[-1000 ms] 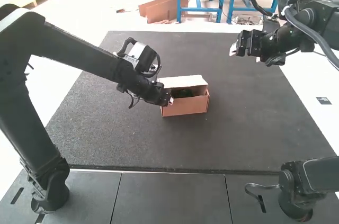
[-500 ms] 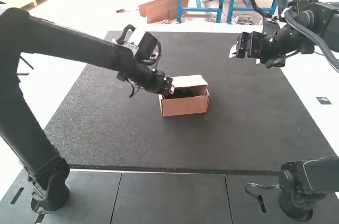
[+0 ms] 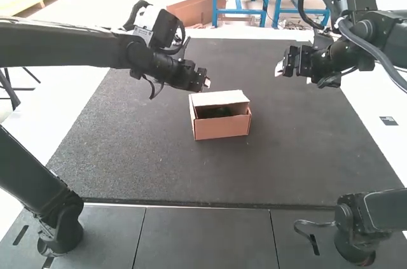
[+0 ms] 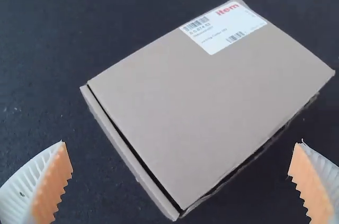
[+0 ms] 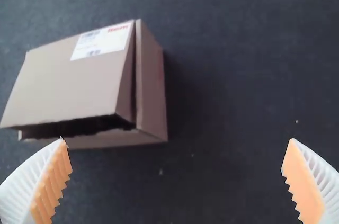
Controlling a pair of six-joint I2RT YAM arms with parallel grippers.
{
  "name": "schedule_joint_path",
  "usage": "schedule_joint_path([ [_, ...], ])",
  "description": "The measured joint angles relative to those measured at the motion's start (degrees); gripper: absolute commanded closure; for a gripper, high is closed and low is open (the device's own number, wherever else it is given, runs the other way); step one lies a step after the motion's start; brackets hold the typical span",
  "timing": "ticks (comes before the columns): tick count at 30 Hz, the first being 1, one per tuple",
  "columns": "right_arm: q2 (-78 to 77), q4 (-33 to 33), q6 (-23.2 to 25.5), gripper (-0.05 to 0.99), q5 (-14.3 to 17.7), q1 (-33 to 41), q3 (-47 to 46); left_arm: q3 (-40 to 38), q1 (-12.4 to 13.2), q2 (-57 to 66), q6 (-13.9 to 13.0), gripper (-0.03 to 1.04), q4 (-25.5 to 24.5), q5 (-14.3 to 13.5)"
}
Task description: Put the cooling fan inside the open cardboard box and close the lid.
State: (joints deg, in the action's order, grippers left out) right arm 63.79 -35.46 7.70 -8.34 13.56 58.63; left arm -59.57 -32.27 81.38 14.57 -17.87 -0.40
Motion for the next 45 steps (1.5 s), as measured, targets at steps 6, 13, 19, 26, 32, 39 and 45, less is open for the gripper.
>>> schedule_joint_path([
  [6, 0.00, 0.09, 0.00, 0.02, 0.00, 0.00, 0.00, 0.00, 0.02, 7.06, -0.35, 0.04, 5.97, -1.33],
  [13, -0.02, -0.02, 0.00, 0.02, 0.00, 0.02, 0.24, -0.55, 0.00, 14.73, -1.22, 0.04, 7.76, -3.39],
  [19, -0.02, 0.00, 0.00, 0.02, 0.00, 0.00, 0.33, -1.18, 0.00, 16.92, -2.10, 0.04, 4.33, -3.96],
  [26, -0.02, 0.83, 0.00, 0.02, 0.00, 0.00, 0.33, -1.20, -0.37, 16.76, -2.29, 0.04, 3.10, -4.15],
  [32, 0.00, 3.80, -0.11, 0.02, -0.02, 0.00, 0.33, -2.71, -0.11, 11.76, -2.25, 0.04, 2.71, -4.13],
  [39, 0.00, 10.03, -1.27, 0.02, -0.46, 0.00, 0.33, -5.31, 0.57, -2.60, -2.97, 0.04, 11.45, -2.54],
  [45, -2.95, 19.50, -4.79, 0.02, -0.17, -0.04, -3.17, -0.52, 0.55, -10.60, -5.55, 0.04, 15.32, -1.70],
])
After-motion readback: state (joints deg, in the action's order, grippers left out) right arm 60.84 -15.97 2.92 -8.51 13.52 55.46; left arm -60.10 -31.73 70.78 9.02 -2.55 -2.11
